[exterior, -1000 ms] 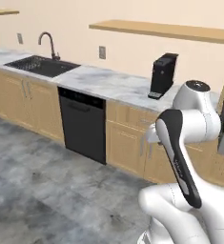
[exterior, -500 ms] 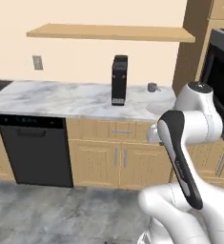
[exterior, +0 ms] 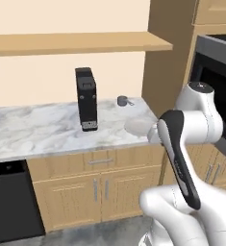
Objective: Pick the cheese from the microwave and place it on plate located on the counter.
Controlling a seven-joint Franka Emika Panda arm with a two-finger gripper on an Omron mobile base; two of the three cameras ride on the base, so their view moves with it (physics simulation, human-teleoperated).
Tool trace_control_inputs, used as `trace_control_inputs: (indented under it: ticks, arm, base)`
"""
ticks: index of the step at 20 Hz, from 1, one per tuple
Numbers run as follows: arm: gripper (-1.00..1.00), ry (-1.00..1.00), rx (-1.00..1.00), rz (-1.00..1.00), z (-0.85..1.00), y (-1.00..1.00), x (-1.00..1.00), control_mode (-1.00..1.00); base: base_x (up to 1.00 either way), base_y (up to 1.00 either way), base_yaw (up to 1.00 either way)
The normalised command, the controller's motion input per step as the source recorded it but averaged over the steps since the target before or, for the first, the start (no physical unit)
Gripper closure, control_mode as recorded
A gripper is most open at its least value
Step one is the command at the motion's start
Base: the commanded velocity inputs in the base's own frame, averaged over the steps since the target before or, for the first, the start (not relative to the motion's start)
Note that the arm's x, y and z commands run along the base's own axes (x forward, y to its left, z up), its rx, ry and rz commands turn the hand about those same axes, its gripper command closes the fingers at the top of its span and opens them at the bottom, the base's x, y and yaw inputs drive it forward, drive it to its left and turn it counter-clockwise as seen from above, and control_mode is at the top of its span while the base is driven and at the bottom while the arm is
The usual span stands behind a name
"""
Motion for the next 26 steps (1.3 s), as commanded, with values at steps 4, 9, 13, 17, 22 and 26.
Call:
trace_control_inputs:
  ticks: [4, 9, 13, 17, 22, 26]
  arm:
    - [1.00, 0.00, 0.00, 0.00, 0.00, 0.00, 0.00, 1.00]
    - [1.00, 0.00, 0.00, 0.00, 0.00, 0.00, 0.00, 1.00]
    - [1.00, 0.00, 0.00, 0.00, 0.00, 0.00, 0.00, 1.00]
    - [1.00, 0.00, 0.00, 0.00, 0.00, 0.00, 0.00, 1.00]
    - [1.00, 0.00, 0.00, 0.00, -0.37, -0.11, 0.60, -1.00]
    - [1.00, 0.01, 0.00, 0.00, -0.91, -0.27, 0.98, -1.00]
  base:
    - [0.59, 0.15, -0.29]
    - [0.42, 0.27, -0.04]
    - [0.68, 0.15, 0.00]
    - [0.68, 0.01, 0.00]
    - [0.31, 0.00, 0.00]
    - [0.00, 0.00, 0.00]
